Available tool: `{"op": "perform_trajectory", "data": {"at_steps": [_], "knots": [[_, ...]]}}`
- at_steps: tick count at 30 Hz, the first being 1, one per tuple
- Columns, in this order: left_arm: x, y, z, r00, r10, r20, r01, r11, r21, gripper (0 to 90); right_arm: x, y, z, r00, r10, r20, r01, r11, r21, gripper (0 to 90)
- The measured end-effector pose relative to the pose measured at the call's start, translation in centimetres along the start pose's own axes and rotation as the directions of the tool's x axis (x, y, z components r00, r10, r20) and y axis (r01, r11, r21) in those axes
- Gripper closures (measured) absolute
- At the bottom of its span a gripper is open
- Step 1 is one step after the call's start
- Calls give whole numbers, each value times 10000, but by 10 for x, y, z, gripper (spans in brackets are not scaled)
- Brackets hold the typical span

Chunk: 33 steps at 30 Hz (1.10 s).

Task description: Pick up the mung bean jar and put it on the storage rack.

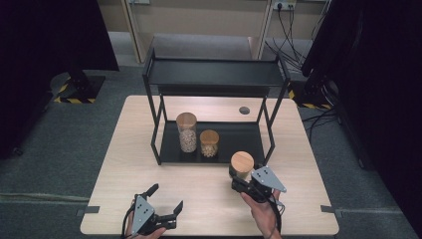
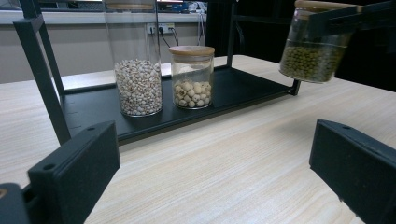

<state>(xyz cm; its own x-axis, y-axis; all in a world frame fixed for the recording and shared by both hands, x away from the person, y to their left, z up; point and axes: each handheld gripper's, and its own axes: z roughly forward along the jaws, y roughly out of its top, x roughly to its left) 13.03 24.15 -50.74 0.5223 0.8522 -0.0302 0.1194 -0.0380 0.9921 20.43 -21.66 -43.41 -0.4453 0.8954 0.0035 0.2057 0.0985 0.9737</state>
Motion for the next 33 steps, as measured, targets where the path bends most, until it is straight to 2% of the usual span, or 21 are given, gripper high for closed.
{"op": "perform_trajectory", "data": {"at_steps": [16, 33], "knots": [[0, 0, 0, 10000, -10, -10, 10, 10000, -13, 12, -1, 9, 34, 9990, -175, 407, 161, 9992, 360, 253], [0, 0, 0, 10000, -19, -9, 19, 10000, -17, 12, -3, 14, 69, 9958, -186, 900, 128, 9978, 644, 253]]}}
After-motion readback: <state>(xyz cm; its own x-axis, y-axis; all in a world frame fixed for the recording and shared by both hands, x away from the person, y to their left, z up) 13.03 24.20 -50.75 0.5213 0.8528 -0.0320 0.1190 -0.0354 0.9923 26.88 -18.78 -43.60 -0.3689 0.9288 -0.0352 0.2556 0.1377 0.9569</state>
